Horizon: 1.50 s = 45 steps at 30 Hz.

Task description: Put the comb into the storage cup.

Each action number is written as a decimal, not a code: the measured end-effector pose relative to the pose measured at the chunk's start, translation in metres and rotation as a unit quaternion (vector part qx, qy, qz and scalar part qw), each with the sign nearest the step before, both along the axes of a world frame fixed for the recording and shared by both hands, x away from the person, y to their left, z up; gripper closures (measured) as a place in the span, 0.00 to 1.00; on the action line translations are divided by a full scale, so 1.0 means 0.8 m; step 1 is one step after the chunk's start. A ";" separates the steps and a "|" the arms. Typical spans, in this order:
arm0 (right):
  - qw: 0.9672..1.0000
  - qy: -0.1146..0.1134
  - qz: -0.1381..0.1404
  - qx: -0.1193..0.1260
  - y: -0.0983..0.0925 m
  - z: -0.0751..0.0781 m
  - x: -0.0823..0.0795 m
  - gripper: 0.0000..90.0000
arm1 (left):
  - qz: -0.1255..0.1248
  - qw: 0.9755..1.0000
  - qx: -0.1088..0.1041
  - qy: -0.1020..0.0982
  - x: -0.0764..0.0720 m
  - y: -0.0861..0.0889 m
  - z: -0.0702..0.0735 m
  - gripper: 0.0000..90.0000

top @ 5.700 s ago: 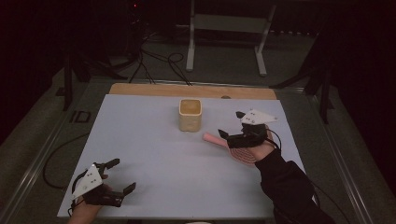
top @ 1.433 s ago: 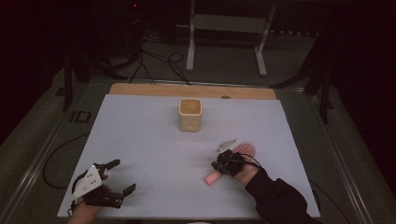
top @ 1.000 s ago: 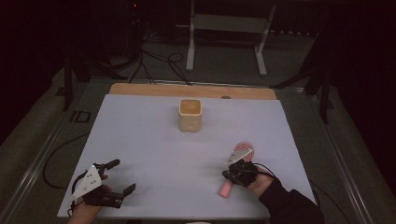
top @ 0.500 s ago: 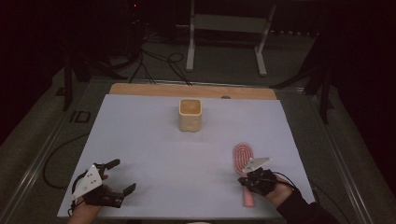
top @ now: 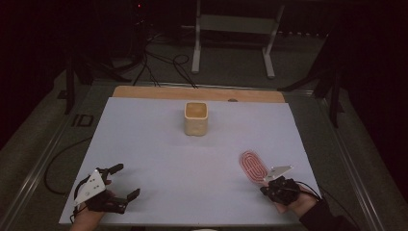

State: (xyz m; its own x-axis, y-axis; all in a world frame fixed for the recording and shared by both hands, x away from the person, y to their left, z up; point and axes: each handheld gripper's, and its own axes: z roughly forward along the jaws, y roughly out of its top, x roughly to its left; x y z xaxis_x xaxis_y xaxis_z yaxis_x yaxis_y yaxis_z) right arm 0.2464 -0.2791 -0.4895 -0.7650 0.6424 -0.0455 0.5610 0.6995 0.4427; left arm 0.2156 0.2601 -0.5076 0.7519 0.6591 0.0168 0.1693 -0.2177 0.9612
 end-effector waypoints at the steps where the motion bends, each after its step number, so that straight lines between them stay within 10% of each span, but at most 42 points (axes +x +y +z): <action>1: 1.000 -0.001 -0.004 0.000 -0.003 -0.001 0.001 1.00 | 0.000 1.000 0.000 0.000 0.000 0.000 0.000 0.00; 33: 0.999 -0.021 -0.017 -0.032 -0.044 0.028 0.027 1.00 | 0.000 1.000 0.003 -0.002 0.000 0.000 0.001 0.00; 45: 0.999 -0.005 0.009 -0.049 -0.054 0.042 0.041 0.73 | 0.000 1.000 0.003 -0.002 0.001 0.000 0.000 0.00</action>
